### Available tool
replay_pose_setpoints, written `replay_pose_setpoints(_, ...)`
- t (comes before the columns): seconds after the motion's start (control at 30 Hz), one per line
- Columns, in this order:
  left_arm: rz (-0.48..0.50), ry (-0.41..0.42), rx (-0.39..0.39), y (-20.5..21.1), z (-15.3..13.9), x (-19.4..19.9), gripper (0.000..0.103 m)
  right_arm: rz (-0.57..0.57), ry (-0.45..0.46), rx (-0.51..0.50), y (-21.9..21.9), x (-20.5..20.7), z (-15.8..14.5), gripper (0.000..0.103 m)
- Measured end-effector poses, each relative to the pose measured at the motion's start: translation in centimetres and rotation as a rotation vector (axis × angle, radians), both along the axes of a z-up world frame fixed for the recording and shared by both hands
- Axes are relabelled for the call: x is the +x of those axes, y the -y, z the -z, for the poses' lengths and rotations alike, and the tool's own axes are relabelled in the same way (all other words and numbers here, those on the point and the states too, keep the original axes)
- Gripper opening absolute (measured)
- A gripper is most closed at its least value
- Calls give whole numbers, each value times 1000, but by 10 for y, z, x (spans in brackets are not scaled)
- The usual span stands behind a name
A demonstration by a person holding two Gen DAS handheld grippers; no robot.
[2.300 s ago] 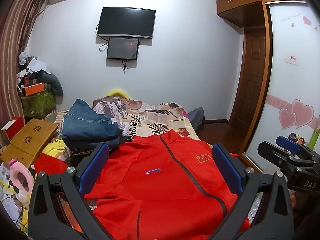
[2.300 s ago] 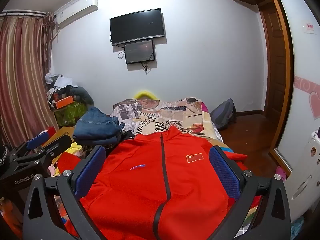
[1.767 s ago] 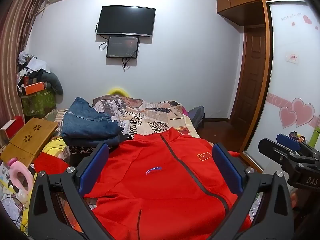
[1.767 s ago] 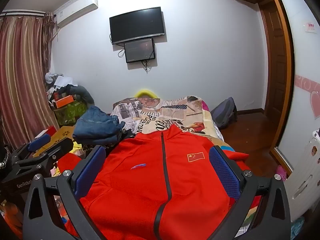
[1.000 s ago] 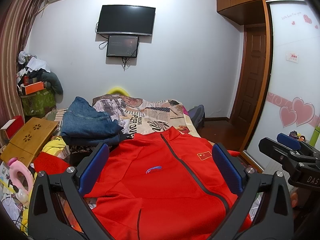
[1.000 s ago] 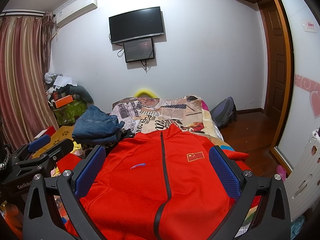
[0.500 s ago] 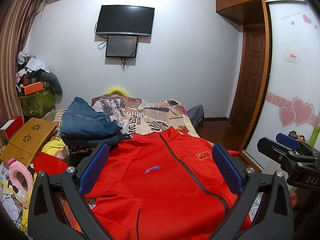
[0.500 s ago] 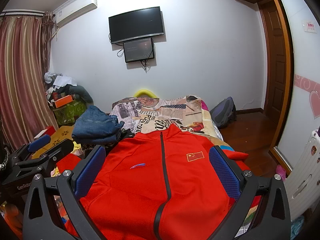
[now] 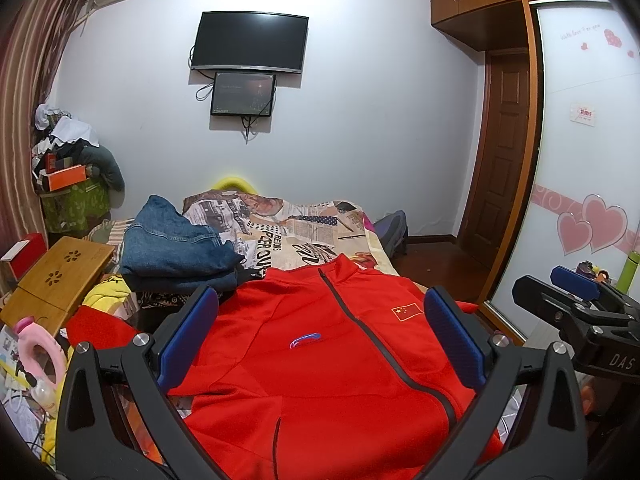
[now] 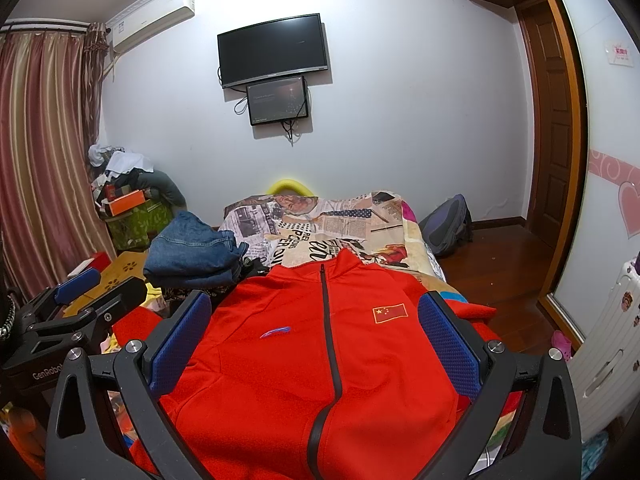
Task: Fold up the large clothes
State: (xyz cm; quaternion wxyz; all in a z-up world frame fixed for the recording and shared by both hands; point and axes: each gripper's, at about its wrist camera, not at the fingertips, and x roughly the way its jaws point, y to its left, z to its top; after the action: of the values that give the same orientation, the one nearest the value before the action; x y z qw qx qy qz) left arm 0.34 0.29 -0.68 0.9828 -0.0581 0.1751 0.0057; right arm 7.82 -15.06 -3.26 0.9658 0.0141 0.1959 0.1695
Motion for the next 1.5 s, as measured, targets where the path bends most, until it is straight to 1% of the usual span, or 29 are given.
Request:
replay_pose_setpoints(0.47, -5, -14, -10, -3, 4, 5, 103, 3, -5, -1, 4, 6, -1, 103)
replay_pose_setpoints(0.57, -9, -19, -13, -5, 6, 8, 103, 7, -12, -3, -1, 9, 5, 103)
replay_pose_setpoints(0.77, -30, -37, -32, -19, 12, 19, 103, 14, -29, -17, -6, 17, 7, 103)
replay_pose_setpoints(0.9, -89, -47, -33, -44, 16, 29, 103, 26, -45, -36, -9, 27, 11, 103)
replay_pose_setpoints(1.0, -160, -54, -39, -72, 18, 38, 103, 36, -59, -47, -11, 37, 14, 103)
replay_pose_setpoints(1.17, -333, -92, -23, -130, 32, 52, 103, 65, -94, -65, -13, 55, 21, 103)
replay_pose_setpoints(1.37, -483, -161, -49, -200, 65, 61, 103, 98, -144, -91, -14, 81, 32, 103)
replay_pose_setpoints(1.5, -585, -251, -96, -258, 104, 69, 103, 105, -175, -99, -16, 98, 38, 103)
